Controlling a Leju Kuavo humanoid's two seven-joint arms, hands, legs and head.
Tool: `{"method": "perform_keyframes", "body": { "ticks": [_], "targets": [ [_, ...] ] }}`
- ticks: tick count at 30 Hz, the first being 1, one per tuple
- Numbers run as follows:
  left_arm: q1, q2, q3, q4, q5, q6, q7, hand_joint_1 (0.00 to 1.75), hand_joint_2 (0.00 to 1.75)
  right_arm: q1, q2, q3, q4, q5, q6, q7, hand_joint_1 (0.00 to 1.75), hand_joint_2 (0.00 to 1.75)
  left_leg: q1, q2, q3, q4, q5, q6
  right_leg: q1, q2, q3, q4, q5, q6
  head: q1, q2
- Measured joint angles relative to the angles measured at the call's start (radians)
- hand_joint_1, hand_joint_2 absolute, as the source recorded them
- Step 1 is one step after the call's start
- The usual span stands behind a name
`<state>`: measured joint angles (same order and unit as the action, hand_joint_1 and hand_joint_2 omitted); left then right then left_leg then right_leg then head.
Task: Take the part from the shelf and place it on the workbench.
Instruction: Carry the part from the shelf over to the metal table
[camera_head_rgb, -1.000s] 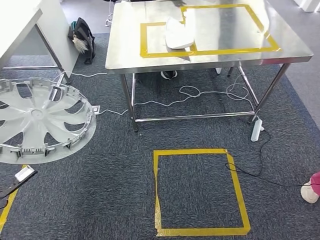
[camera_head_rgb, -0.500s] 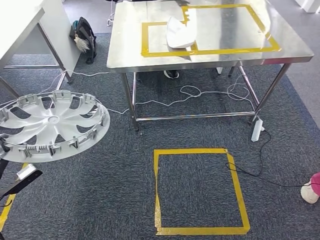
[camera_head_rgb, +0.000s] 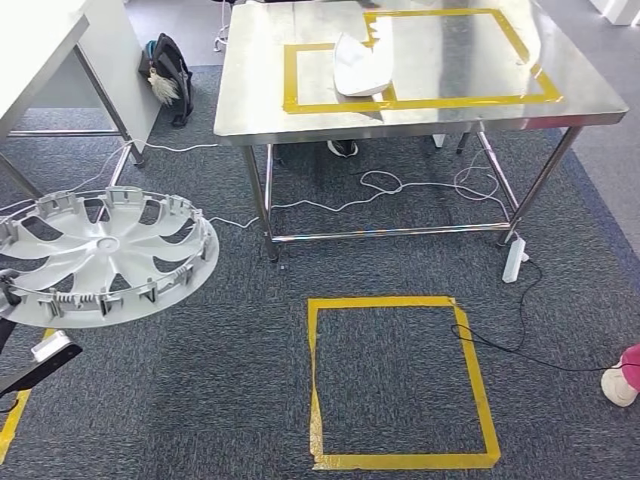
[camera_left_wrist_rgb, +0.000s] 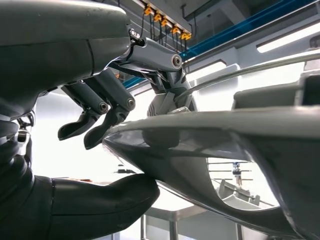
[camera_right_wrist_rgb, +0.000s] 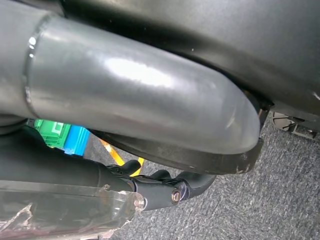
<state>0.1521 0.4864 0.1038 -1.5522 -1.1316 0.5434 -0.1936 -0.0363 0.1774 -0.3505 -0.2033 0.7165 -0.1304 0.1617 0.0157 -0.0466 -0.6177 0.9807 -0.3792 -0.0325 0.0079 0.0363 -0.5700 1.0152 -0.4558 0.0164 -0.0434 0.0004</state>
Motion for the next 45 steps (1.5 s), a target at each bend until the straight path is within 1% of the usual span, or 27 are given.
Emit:
{"method": "perform_keyframes", "body": {
  "ticks": [18,28,36,42,44,45],
  "targets": [
    [0.0,-0.001,-0.002,0.001,-0.007,0.003,-0.006,1.75,1.75,0.0,0.0,-0.004,0.0,0.004,-0.001,0.0,0.0,0.0,0.0,0.0,0.0,0.0,0.0,0.0,0.0,0.0,0.0,0.0,0.0,0.0,0.0,0.0],
    [-0.01,-0.003,-0.017,0.023,0.079,-0.003,-0.08,1.75,1.75,-0.001,0.0,-0.006,0.0,0.009,0.007,0.0,0.0,0.0,0.0,0.0,0.0,0.0,0.0,0.0,0.0,0.0,0.0,0.0,0.0,0.0,0.0,0.0],
    [-0.033,0.005,-0.029,0.028,0.109,-0.029,-0.1,1.75,1.75,-0.003,0.0,-0.007,0.0,0.01,0.01,0.0,0.0,0.0,0.0,0.0,-0.001,0.0,0.0,0.0,0.0,0.0,0.0,0.0,0.0,0.0,0.0,0.0],
    [-0.041,0.012,-0.041,0.03,0.111,-0.031,-0.101,1.75,1.75,-0.003,0.0,-0.008,0.0,0.013,0.01,0.0,0.0,0.0,-0.005,0.0,-0.005,0.008,-0.006,0.017,-0.006,0.0,0.001,-0.005,0.001,0.011,0.0,0.0],
    [-0.041,0.017,-0.043,0.03,0.111,-0.03,-0.101,1.75,1.75,-0.004,0.0,-0.008,0.0,0.014,0.01,0.0,0.0,0.0,-0.002,0.001,0.001,-0.005,-0.002,0.024,-0.004,-0.002,0.003,-0.01,0.0,0.018,-0.001,0.0],
    [-0.041,0.018,-0.043,0.03,0.111,-0.03,-0.101,1.75,1.75,-0.005,0.0,-0.008,-0.001,0.015,0.01,0.0,0.0,0.0,0.001,0.002,0.007,-0.013,0.0,0.027,-0.003,-0.006,0.0,-0.001,-0.009,0.022,0.002,0.0]
  ]
}}
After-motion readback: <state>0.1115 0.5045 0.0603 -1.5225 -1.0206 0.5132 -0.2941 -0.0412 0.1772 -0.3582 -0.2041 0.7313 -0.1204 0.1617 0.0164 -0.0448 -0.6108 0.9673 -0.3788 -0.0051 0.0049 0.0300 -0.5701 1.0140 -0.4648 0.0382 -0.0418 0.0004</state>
